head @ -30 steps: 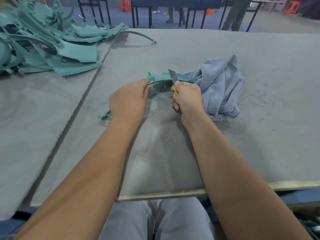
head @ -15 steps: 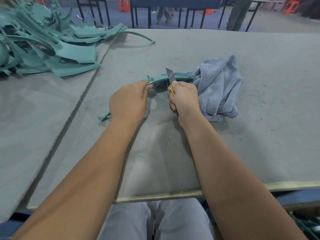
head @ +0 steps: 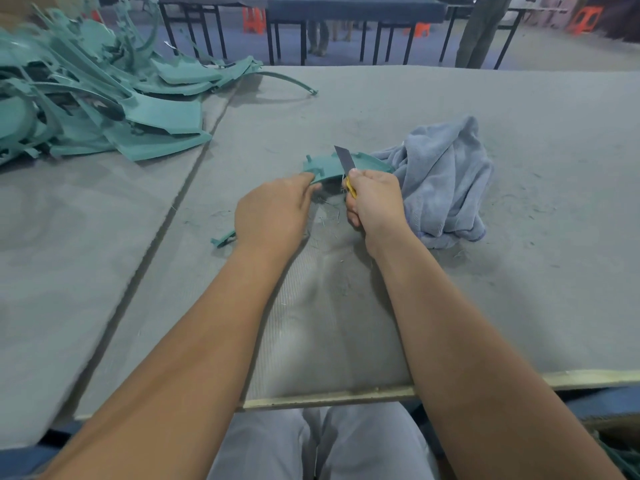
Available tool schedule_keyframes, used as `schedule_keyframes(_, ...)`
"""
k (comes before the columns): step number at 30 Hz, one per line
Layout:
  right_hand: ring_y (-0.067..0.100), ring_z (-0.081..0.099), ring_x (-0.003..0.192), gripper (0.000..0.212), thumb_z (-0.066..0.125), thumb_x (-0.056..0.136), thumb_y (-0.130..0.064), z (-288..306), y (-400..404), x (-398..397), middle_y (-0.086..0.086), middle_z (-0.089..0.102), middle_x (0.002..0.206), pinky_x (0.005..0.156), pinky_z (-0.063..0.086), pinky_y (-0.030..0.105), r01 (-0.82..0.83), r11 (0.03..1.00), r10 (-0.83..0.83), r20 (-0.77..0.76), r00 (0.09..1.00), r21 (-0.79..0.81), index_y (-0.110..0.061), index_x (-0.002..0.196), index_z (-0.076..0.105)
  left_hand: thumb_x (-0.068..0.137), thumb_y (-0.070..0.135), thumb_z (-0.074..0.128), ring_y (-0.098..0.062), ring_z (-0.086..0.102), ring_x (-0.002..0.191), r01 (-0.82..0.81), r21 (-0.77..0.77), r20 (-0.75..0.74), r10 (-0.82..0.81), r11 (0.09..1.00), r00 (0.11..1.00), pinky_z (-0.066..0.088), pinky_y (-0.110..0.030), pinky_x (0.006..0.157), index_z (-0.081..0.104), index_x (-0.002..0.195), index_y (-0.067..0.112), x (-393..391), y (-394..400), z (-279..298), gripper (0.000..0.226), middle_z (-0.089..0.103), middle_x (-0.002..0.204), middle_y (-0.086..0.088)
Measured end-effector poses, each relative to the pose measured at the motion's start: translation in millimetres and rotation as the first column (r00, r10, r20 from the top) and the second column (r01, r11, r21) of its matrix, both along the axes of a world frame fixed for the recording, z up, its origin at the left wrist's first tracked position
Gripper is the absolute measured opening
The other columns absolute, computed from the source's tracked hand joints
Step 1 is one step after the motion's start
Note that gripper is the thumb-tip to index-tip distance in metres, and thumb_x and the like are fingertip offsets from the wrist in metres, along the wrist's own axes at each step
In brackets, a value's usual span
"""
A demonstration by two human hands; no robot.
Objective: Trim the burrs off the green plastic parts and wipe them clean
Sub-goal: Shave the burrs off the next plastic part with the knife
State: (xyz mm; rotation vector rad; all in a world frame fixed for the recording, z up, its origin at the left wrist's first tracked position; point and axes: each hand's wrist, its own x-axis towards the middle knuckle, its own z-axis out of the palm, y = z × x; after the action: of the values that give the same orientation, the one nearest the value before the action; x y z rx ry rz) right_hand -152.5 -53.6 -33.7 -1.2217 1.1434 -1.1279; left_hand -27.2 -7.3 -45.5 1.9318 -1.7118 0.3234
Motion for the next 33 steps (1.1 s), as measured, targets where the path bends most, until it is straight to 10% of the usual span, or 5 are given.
schedule_keyframes(10, 0.013, 0.037, 0.036, 0.031, 0.039, 0.102, -0.017, 0.6, -2.4, -11.3, -0.005, 0.041, 0.038, 0.043, 0.028, 0.022, 0.145, 0.988, -0.155, 0.269, 0.95, 0.059, -0.012, 0.074, 0.05, 0.102, 0.046, 0.036, -0.029, 0.06, 0.077, -0.07, -0.076, -0.095, 0.063, 0.995, 0.994, 0.036, -0.033, 0.056, 0.066, 0.11, 0.028, 5.9, -3.8, 1.2, 0.036, 0.067, 0.083, -0.002)
schedule_keyframes(26, 0.015, 0.021, 0.052, 0.04, 0.044, 0.097, -0.009, -13.7, 3.4, 7.4, 0.002, 0.027, 0.054, 0.052, 0.018, 0.035, -0.022, 0.975, 0.003, -0.085, 0.996, -0.22, -0.017, 0.058, 0.036, 0.102, 0.046, 0.039, -0.03, 0.061, 0.081, -0.075, -0.068, -0.07, 0.07, 0.995, 0.995, 0.032, -0.031, 0.057, 0.067, 0.106, 0.027, 3.4, -6.5, -1.0, 0.034, 0.068, 0.087, -0.004)
schedule_keyframes(33, 0.013, 0.021, 0.049, 0.039, 0.044, 0.098, -0.012, -13.9, -1.2, 1.7, 0.001, 0.027, 0.053, 0.049, 0.018, 0.03, 0.128, 0.983, -0.125, 0.028, 0.992, -0.132, -0.017, 0.06, 0.035, 0.101, 0.047, 0.039, -0.027, 0.058, 0.074, -0.078, -0.106, -0.124, 0.065, 0.991, 0.99, 0.031, -0.03, 0.055, 0.069, 0.105, 0.028, 3.8, -3.6, 0.3, 0.036, 0.066, 0.079, -0.002)
